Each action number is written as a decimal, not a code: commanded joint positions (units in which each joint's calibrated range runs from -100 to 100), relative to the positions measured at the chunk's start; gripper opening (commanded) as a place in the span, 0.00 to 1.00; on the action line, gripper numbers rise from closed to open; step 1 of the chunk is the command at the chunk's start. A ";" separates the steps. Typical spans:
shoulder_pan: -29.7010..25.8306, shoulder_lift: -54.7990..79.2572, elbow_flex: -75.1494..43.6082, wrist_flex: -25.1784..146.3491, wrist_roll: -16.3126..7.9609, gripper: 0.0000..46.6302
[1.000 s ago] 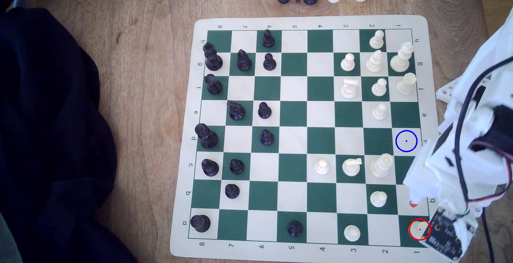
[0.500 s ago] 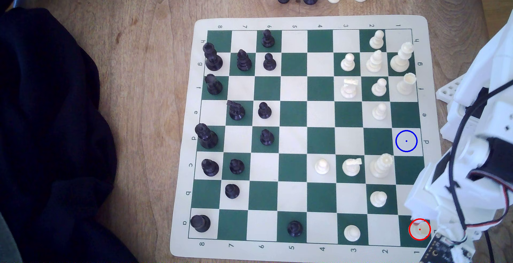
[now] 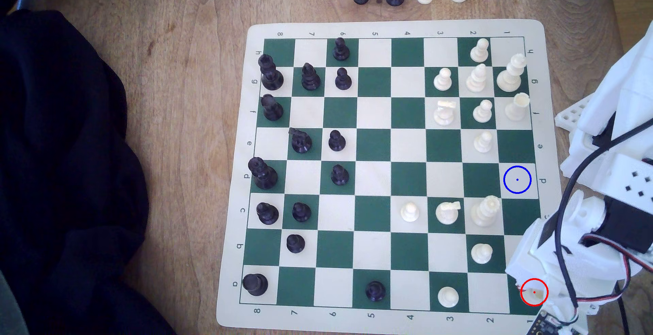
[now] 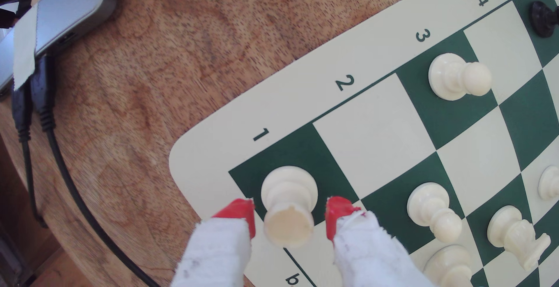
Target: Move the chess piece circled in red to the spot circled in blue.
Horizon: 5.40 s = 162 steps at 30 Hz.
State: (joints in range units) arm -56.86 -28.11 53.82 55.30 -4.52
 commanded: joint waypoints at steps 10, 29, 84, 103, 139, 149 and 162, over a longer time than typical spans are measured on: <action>-0.44 0.27 -1.33 0.80 -0.20 0.26; -0.67 -0.58 -5.04 0.64 -1.17 0.23; 23.81 -53.38 22.70 31.52 8.30 0.01; 26.39 -35.05 19.26 28.65 11.18 0.01; 29.52 -33.35 17.71 23.33 12.65 0.01; 30.46 -33.18 19.89 23.00 13.48 0.01; 31.01 -31.48 20.71 22.67 13.92 0.08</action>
State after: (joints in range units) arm -26.55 -60.03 74.60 78.57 9.06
